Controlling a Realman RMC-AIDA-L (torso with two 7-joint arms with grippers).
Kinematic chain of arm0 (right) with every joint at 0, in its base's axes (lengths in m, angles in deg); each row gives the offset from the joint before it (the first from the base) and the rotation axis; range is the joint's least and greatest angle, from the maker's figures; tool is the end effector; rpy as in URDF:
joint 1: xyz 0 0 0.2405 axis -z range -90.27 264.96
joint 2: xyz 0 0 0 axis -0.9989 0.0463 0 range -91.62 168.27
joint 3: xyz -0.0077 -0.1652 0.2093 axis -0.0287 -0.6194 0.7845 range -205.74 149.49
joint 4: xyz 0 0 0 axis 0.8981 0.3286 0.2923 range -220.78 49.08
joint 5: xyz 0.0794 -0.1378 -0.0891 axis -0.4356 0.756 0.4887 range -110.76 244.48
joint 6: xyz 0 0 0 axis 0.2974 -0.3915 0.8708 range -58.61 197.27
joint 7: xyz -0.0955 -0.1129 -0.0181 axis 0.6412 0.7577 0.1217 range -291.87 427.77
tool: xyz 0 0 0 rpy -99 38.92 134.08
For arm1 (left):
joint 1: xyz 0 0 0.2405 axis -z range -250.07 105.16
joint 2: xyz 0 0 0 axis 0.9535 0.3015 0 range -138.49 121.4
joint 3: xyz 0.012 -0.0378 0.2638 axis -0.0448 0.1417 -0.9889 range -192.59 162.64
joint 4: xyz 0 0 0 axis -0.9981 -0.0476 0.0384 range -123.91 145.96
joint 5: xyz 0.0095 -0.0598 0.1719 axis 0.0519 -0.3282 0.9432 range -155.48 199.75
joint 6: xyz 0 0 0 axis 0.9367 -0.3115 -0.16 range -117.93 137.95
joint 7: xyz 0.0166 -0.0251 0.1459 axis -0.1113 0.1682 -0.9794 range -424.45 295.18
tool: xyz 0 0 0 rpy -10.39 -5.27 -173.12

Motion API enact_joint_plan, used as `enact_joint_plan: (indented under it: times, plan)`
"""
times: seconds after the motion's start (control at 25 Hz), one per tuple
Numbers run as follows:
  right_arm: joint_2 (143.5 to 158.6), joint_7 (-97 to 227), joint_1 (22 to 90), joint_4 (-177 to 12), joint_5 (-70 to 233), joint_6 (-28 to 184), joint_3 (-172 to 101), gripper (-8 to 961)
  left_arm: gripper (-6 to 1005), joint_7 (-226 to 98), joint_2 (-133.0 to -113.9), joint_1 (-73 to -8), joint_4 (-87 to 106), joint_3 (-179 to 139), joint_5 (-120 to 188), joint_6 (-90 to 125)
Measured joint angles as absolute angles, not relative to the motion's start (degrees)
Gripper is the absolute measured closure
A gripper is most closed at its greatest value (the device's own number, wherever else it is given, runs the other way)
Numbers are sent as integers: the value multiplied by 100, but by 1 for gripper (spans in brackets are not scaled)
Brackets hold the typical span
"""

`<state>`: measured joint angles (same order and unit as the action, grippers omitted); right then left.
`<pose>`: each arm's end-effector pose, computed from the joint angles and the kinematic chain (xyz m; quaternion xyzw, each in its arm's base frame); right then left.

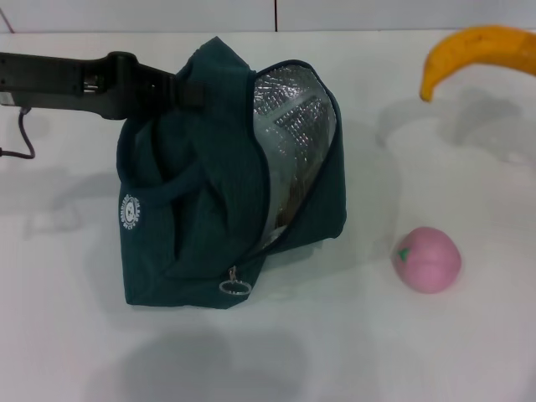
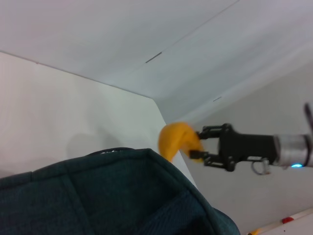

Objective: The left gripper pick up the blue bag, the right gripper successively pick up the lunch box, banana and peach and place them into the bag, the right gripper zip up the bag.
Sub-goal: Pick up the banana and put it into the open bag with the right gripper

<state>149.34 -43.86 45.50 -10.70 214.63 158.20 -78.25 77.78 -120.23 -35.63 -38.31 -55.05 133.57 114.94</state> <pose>0.2028 0.4013 0.1150 -0.9362 0.1453 -0.1149 0.2985 -0.1989 0.3373 0.0656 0.8109 0.5302 0.2436 0.0440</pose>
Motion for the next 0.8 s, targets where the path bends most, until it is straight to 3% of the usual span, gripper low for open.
enact_joint_plan:
  times: [0.2,0.44,0.8]
  plan:
    - [15032,-4500,4249,-422,21277,16347,-7855,504,962,7776,-12024,-3563,-3828,-5505,13354,11492]
    - [15302,-4499,3978,210,21048,16802,-8141,504,962,7792,-12056,-3563,-3823,-5429,13346,11482]
    - [15364,-4718,3897,400,20998,16646,-9378,503,962,7777,-12061,-3569,-3770,-5426,13340,11483]
